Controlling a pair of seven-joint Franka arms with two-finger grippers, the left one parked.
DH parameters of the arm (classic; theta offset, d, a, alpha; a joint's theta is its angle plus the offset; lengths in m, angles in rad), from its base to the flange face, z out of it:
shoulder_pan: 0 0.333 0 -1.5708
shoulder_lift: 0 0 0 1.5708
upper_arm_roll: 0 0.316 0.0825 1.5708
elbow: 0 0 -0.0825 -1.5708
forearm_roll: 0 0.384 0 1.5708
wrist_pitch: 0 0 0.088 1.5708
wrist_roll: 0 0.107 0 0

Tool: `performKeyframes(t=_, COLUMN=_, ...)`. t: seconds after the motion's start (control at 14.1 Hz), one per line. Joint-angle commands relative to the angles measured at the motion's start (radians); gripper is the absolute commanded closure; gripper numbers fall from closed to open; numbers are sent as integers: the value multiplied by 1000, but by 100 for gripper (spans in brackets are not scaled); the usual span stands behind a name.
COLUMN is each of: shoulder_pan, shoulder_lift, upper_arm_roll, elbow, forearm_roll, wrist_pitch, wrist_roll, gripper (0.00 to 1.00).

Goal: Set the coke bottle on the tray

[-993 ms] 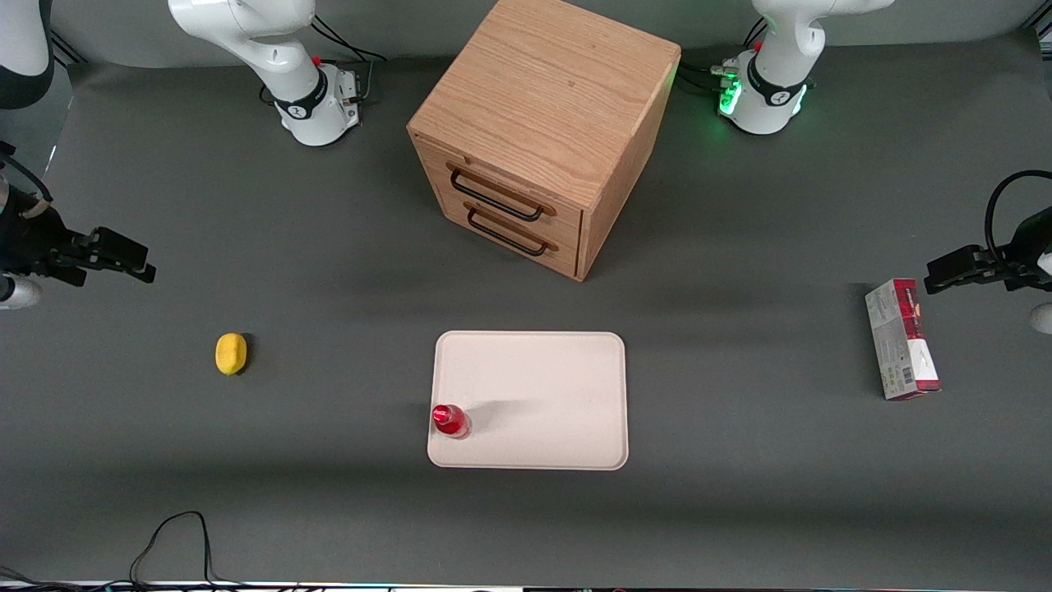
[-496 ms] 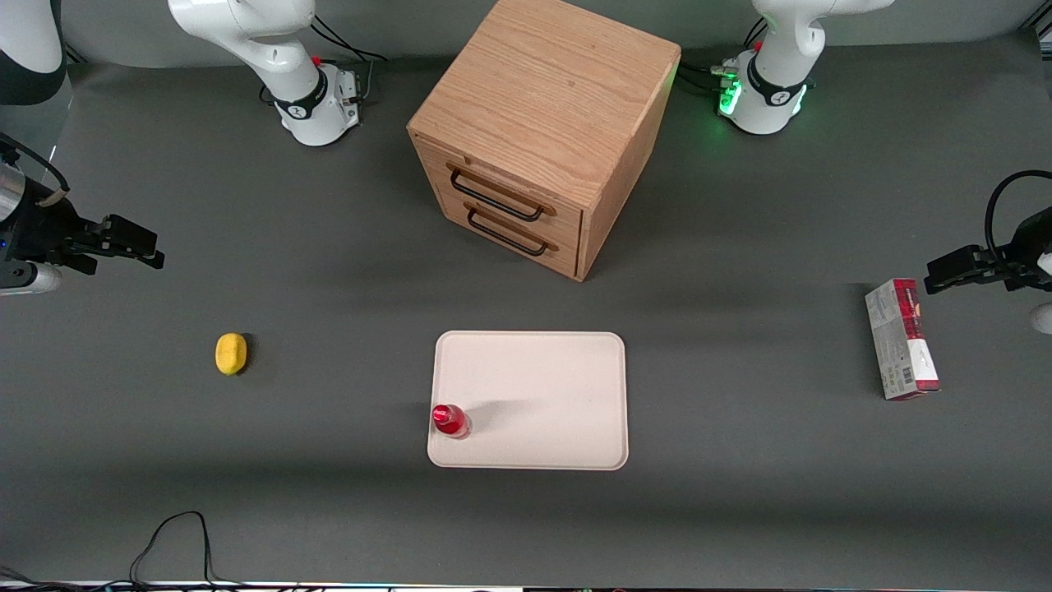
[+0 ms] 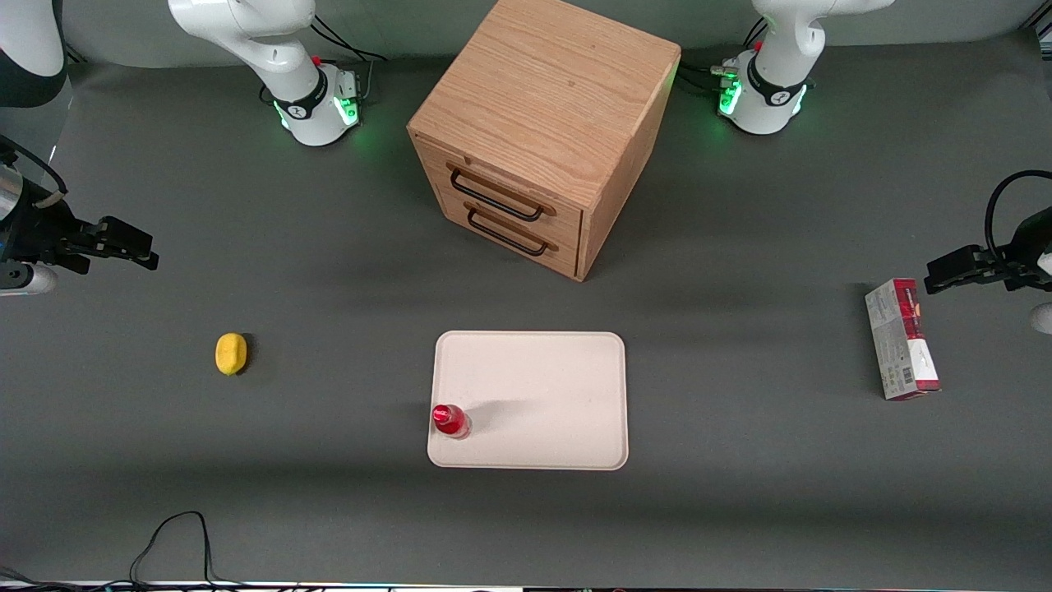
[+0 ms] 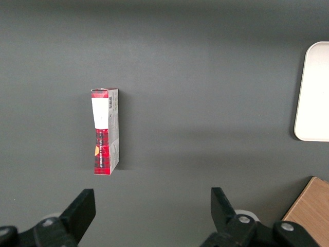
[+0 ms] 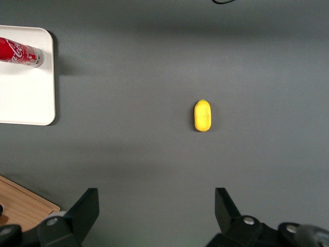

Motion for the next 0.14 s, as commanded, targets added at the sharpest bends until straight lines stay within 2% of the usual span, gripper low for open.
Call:
performKeyframes(t=0.0, shoulder_pan=2, shoulder_lift=-10, upper_arm_roll=-5, elbow=-13, forearm_roll=-12, wrist_pitch=15, wrist_roll=19, gripper=0)
performKeyframes(t=0.07, shoulder_pan=2, shoulder_lift=-10, upper_arm_roll=-5, elbow=-12, forearm_roll=-12, wrist_pitch=15, wrist_roll=22, gripper=0)
